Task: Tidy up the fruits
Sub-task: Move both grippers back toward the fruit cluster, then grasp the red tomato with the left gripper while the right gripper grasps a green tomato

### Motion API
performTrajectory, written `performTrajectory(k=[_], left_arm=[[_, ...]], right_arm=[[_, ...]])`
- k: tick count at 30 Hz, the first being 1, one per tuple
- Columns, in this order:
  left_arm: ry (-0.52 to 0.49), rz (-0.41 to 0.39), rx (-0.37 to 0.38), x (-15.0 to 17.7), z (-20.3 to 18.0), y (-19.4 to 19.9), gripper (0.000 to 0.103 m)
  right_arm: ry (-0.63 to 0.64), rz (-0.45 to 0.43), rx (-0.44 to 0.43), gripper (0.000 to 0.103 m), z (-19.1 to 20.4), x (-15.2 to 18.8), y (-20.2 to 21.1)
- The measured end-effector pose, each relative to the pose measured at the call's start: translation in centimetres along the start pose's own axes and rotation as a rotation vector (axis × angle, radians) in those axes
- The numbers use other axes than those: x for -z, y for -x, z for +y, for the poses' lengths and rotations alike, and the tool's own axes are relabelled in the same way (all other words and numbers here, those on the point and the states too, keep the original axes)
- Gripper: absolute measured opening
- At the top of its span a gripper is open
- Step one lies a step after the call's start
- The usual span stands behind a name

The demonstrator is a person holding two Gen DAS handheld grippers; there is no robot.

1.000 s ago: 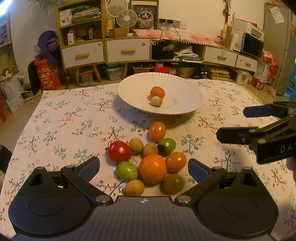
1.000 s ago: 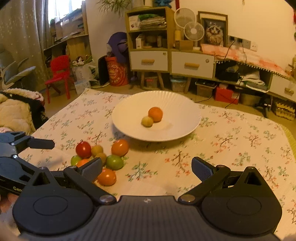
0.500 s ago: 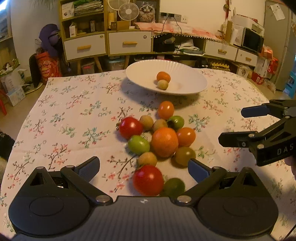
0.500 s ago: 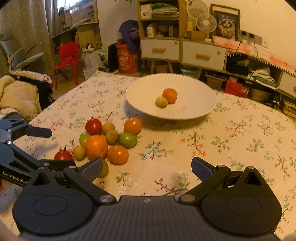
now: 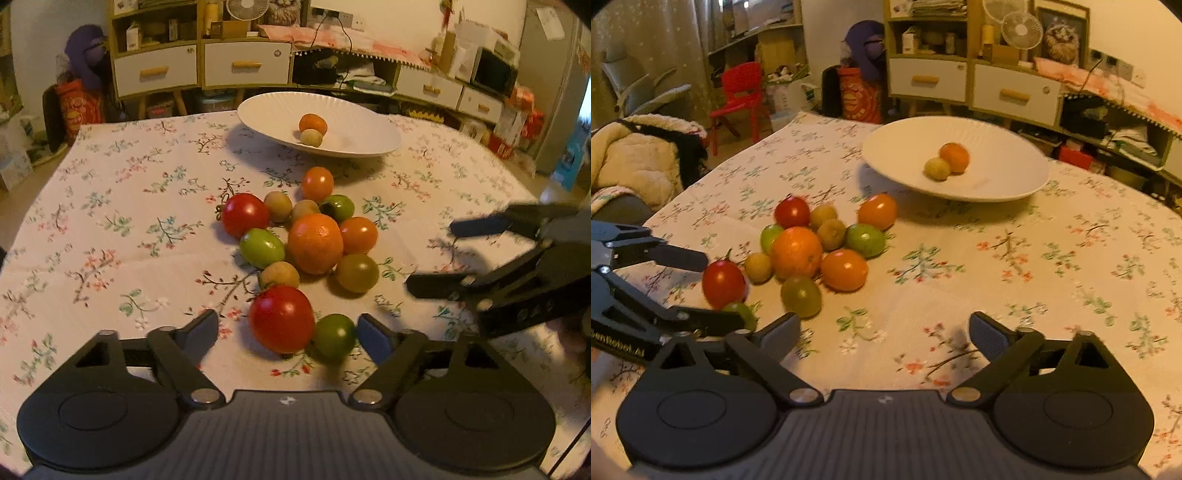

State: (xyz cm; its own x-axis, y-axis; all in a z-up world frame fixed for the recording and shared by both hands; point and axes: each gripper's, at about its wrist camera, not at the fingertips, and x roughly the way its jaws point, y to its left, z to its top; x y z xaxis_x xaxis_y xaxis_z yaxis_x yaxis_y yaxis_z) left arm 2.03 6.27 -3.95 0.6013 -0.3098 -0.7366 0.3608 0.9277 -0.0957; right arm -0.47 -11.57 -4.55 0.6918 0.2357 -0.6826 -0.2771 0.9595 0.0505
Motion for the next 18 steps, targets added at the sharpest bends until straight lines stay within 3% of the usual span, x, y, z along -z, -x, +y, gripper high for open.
performTrajectory(k=[4,9,14,18], left_arm=[[0.041,0.001,0.042,0.2,0.2,0.0,0.061],[0.077,0.002,0.061,0.1,0.4,0.2,0.057],[0.094,-0.031,0.054,-0.5,1.0,1.0,0.047],[0.102,-0.021,0.050,-0.6,1.3,0.9,0.039]], right_arm=[[0.007,0.015,-0.058,0.078,0.6,0.4,-0.4],[0.038,0.002,-0.097,0.073,1.4,0.6,-0.5],[0.048,-0.012,-0.091,0.065,1.8,0.6,-0.5],[0.051,-0.018,-0.095,0.053,1.9,0.4,-0.8]])
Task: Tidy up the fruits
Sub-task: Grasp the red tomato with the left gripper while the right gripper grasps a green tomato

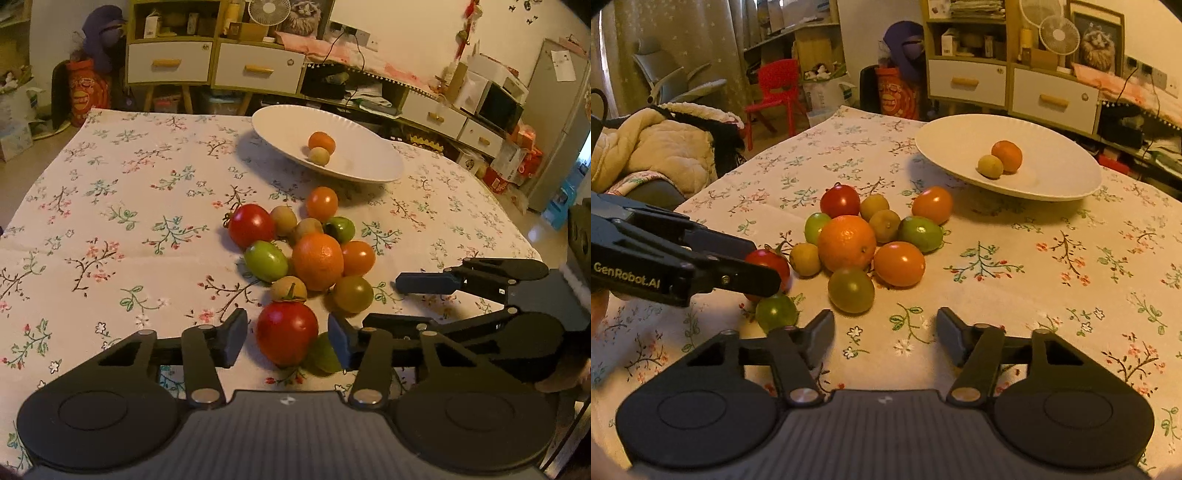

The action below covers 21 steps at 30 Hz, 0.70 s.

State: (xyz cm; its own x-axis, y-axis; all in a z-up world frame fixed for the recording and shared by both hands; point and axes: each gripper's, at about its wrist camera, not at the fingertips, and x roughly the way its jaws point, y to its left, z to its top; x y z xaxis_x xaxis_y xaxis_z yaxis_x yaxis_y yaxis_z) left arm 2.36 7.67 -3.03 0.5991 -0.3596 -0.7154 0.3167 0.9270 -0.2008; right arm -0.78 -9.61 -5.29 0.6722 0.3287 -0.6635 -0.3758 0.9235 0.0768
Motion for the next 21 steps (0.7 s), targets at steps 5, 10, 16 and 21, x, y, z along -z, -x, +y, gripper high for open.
performTrajectory(k=[5,10,16,21], left_arm=[[-0.008,0.004,0.005,0.0,-0.1,-0.1,0.035],[0.003,0.006,0.003,-0.1,0.0,-0.4,0.034],[0.031,0.032,-0.005,-0.5,0.7,-0.7,0.034],[0.029,0.100,-0.053,-0.7,1.2,-1.3,0.032]], right_arm=[[0.025,0.004,-0.017,0.045,0.6,-0.1,-0.2],[0.037,0.002,-0.015,0.042,1.1,-0.2,-0.6],[0.030,-0.007,-0.015,0.042,1.3,-0.6,-1.1],[0.043,-0.012,-0.020,0.042,1.6,-0.7,-1.3]])
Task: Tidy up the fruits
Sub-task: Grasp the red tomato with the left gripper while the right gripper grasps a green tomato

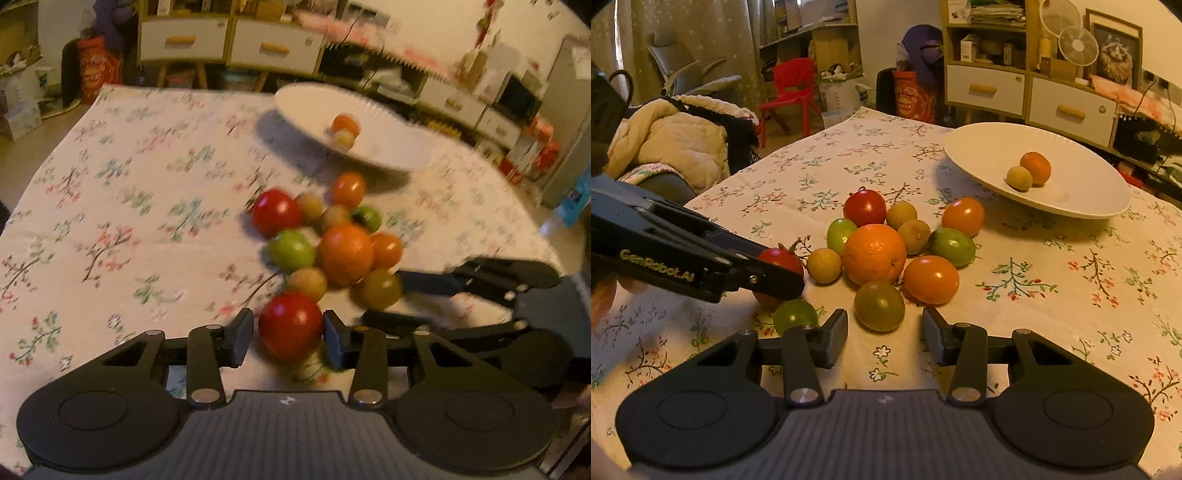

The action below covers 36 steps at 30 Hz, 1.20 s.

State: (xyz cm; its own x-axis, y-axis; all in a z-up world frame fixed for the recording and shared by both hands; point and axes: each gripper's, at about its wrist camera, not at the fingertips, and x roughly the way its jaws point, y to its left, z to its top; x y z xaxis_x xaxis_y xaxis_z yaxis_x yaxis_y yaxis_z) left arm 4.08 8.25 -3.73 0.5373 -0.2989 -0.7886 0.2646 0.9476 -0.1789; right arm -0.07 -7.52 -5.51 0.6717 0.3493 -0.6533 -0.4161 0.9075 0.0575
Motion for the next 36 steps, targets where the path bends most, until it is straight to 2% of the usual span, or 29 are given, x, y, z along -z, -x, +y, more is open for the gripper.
performTrajectory(k=[14,19,36], left_arm=[[-0.002,-0.026,-0.013,0.4,0.1,0.2,0.028],[-0.006,-0.037,-0.004,0.6,0.0,0.3,0.028],[-0.002,-0.080,0.020,0.0,-0.2,0.8,0.028]], right_arm=[[0.004,-0.019,0.008,0.039,0.4,-0.2,-0.4],[-0.010,-0.026,0.017,0.026,0.2,-0.3,-0.4],[-0.059,-0.025,0.008,0.026,-0.7,-0.4,0.5]])
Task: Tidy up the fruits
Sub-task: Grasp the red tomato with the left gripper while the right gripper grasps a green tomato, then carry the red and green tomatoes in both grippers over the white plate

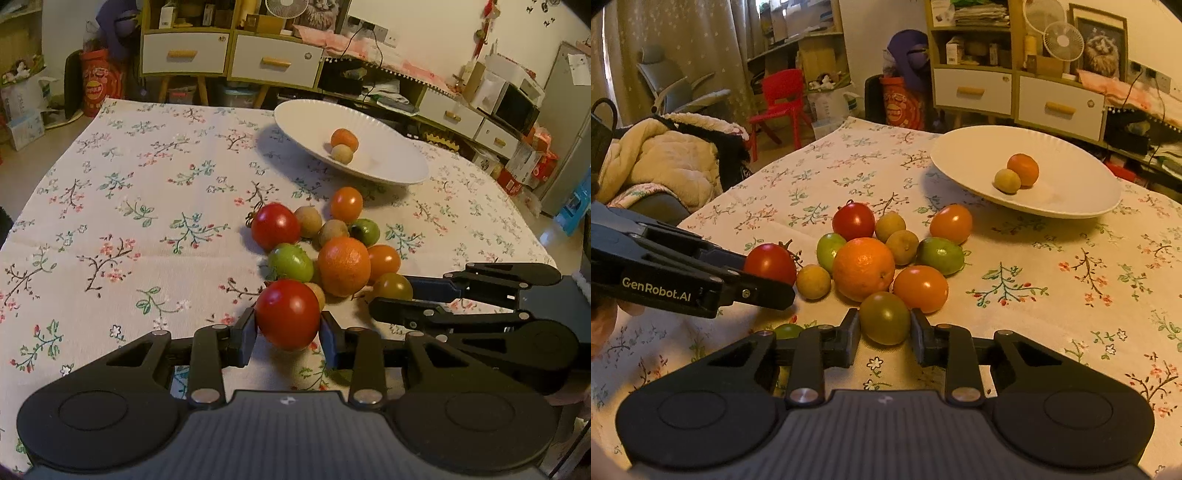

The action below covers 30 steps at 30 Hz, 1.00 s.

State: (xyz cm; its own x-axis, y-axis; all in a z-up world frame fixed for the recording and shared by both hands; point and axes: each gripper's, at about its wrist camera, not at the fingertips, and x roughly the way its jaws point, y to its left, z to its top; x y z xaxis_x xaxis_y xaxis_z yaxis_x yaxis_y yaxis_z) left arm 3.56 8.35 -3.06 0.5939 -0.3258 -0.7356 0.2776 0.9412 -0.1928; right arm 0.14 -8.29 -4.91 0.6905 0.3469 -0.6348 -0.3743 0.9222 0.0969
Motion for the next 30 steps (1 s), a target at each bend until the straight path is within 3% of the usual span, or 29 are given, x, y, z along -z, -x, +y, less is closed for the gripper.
performTrajectory(k=[15,30], left_arm=[[-0.016,-0.025,0.041,-1.7,-1.8,-0.3,0.028],[-0.048,-0.046,0.075,-4.9,-6.1,-2.6,0.028]], right_arm=[[-0.025,-0.048,0.017,0.026,-1.1,-1.6,1.2],[-0.100,-0.112,0.095,0.026,-5.5,-4.2,2.3]])
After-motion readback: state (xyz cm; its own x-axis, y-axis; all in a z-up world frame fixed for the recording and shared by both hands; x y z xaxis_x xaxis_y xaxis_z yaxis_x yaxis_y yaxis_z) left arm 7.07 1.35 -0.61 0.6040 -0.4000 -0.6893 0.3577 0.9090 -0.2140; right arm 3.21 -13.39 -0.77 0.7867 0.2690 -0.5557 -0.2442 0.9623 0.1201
